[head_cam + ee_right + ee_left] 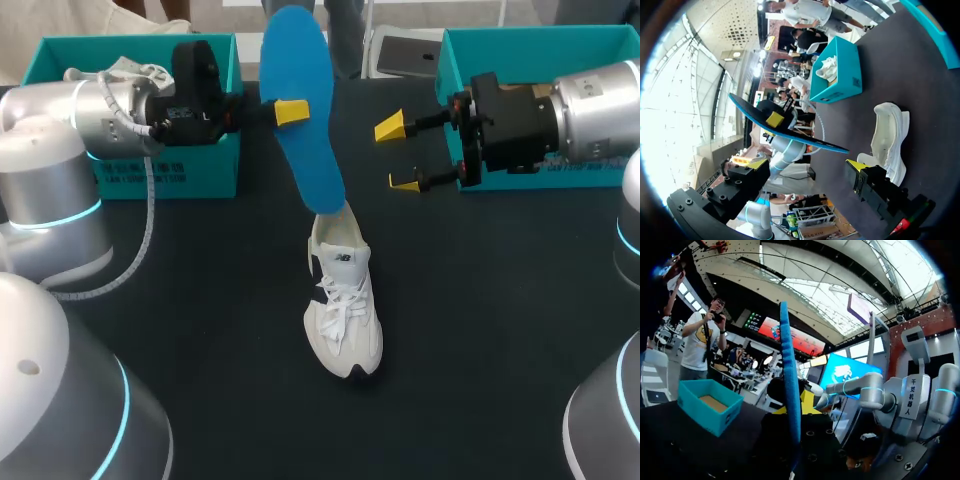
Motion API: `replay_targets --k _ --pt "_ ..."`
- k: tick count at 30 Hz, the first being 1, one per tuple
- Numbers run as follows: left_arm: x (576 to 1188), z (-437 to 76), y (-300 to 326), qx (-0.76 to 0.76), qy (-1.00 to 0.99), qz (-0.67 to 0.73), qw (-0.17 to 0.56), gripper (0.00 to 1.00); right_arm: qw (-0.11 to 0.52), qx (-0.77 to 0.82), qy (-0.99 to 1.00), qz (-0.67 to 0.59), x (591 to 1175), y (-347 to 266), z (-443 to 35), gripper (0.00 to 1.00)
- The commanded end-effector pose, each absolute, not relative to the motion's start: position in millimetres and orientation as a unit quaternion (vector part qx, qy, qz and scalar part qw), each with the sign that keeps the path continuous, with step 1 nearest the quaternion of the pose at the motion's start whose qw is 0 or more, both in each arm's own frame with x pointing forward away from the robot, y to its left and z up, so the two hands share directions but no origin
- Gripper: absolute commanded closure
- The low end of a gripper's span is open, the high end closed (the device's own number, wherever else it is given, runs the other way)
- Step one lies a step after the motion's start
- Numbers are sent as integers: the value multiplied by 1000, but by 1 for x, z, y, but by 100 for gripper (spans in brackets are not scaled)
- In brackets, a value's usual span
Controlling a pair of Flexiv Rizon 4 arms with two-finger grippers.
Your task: Take the shoe out of the shoebox, open the shoe tongue, remove and reinsert the insole, then place the shoe into the shoebox
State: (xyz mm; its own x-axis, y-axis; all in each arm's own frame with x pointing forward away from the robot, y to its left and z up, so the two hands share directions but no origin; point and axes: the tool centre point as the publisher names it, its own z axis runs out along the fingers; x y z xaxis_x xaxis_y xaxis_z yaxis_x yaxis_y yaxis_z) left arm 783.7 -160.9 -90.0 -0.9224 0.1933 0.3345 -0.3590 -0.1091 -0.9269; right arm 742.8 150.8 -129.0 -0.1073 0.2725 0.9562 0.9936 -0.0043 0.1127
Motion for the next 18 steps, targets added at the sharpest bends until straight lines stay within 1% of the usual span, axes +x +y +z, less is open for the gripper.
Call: replay_targets --k 1,3,4,18 --pt "785 -92 -158 -212 -653 717 -121 100 392 -542 -586 -458 743 153 -129 0" --pt "786 -97 -158 -195 -653 721 -126 100 392 -542 -586 -458 743 153 -129 0" --pt "787 -99 -158 -151 -655 733 -103 100 392 -542 -586 -458 743 153 -129 0" --pt "787 -99 -158 -151 -655 733 -103 100 392 -542 -586 -458 743 153 -129 0"
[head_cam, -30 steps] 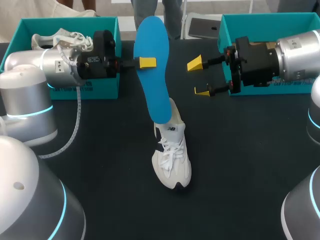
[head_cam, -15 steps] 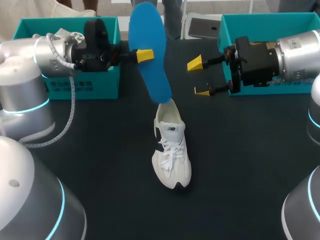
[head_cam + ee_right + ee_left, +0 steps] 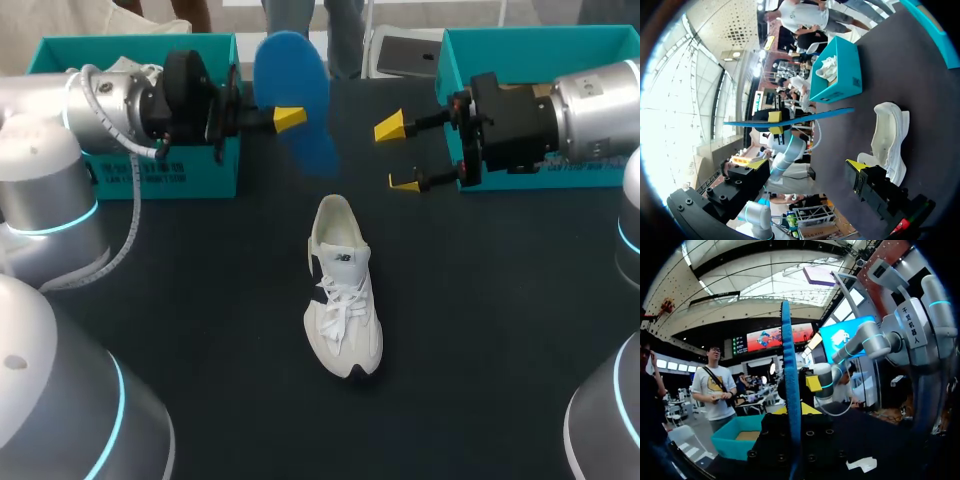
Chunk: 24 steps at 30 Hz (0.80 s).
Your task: Take the shoe out of the shoebox, open the shoe tongue, remove and reinsert the insole, then place the shoe into the shoebox
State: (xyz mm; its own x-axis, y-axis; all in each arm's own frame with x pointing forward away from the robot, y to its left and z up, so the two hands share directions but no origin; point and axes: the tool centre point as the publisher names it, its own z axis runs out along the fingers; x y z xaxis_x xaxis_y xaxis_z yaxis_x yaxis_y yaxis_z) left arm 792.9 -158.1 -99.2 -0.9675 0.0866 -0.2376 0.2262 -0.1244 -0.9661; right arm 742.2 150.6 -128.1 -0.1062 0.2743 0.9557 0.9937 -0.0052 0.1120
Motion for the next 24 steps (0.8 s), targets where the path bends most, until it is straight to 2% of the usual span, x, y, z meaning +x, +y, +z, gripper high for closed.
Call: replay_targets --k 1,3,6,13,17,24 --pt "787 -99 -158 151 655 -733 103 100 392 -542 -586 -458 743 153 -129 0" --pt "787 -104 -158 158 642 -741 116 100 392 -542 -586 -458 743 153 -129 0" --pt "791 -116 -156 209 625 -729 184 100 392 -542 -586 -458 743 153 -129 0" --pt "797 -133 -155 292 588 -704 270 100 392 -542 -586 -458 743 153 -129 0" --pt "796 -141 -157 386 560 -646 346 100 392 -542 -586 -458 743 153 -129 0" --pt "803 -147 -156 456 508 -573 454 100 392 -542 -586 -458 743 153 -129 0"
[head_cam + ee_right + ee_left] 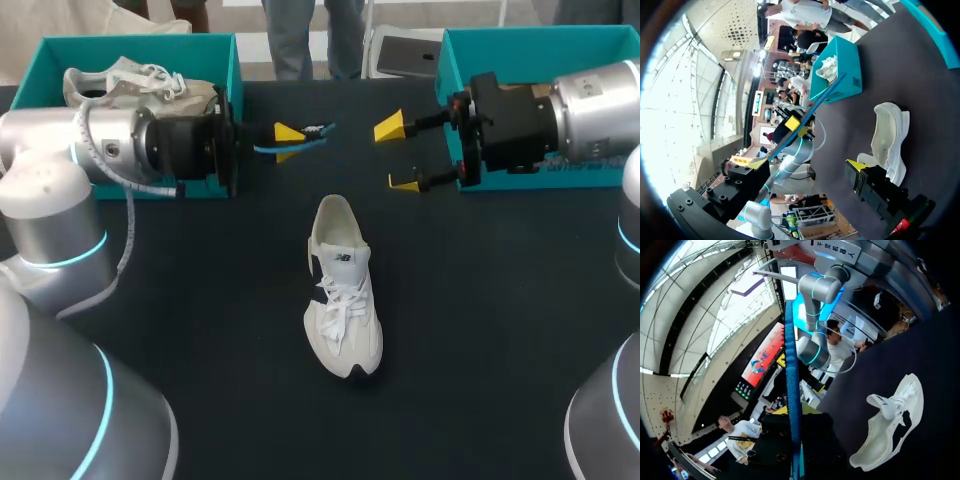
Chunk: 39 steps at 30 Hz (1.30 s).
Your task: Take the shoe out of the shoebox, open the shoe tongue, remove and reinsert the insole, then place the shoe into the shoebox
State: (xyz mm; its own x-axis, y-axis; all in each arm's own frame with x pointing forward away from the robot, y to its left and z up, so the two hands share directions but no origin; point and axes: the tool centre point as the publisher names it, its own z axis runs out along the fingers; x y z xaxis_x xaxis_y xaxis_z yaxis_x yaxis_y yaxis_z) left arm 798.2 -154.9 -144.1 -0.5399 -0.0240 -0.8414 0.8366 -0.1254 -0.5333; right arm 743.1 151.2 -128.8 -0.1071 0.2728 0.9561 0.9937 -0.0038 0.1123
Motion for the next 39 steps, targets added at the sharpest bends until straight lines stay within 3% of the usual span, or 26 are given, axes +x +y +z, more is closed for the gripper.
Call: replay_targets --k 1,8,34,36,39 --pt "804 -148 -156 467 498 -563 467 100 392 -542 -586 -458 743 153 -129 0" --pt "805 -154 -158 501 452 -525 520 100 392 -542 -586 -458 743 153 -129 0" --pt "807 -153 -200 488 467 -515 527 100 408 -524 -585 -465 750 177 -142 1" --pt "807 -153 -207 499 462 -507 530 100 409 -522 -584 -468 750 179 -143 47" --pt "804 -153 -216 499 458 -506 534 100 411 -521 -582 -471 750 181 -145 53"
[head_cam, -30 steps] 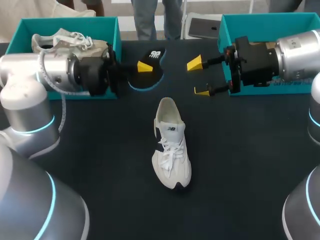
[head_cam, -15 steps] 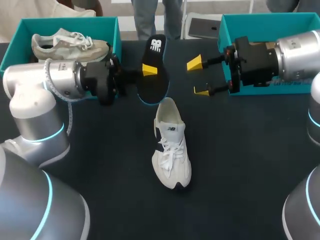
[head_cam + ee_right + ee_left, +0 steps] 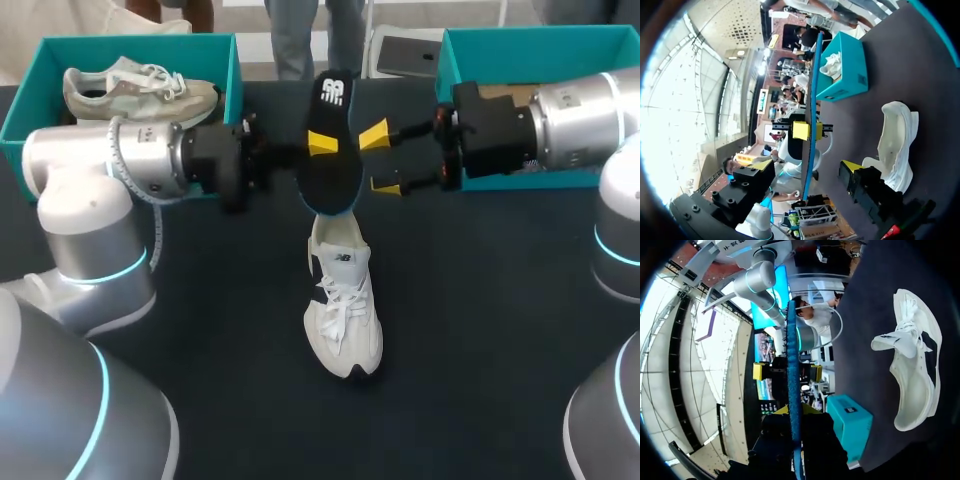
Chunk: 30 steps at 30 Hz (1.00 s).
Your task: Take the shoe out of the shoebox, open the shoe tongue, remove and reinsert the insole, then place the shoe into the shoebox
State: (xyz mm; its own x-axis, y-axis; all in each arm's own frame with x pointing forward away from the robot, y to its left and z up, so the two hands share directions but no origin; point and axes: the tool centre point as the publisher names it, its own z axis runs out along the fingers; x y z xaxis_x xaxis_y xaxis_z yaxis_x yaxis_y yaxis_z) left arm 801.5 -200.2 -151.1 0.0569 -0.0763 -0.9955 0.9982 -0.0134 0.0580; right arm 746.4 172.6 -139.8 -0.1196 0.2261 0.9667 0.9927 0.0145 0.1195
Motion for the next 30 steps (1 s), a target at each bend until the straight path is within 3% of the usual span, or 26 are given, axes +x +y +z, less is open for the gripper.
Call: replay_targets --k 1,19,25,30 --pt "803 -153 -217 500 458 -506 534 100 411 -520 -582 -472 750 182 -145 56" --pt "800 -150 -240 495 450 -509 541 100 416 -512 -577 -482 750 185 -147 76" --pt "799 -149 -242 493 448 -515 539 100 416 -512 -576 -483 749 185 -147 94" --pt "795 -147 -242 491 447 -519 538 100 416 -512 -575 -484 749 184 -148 100"
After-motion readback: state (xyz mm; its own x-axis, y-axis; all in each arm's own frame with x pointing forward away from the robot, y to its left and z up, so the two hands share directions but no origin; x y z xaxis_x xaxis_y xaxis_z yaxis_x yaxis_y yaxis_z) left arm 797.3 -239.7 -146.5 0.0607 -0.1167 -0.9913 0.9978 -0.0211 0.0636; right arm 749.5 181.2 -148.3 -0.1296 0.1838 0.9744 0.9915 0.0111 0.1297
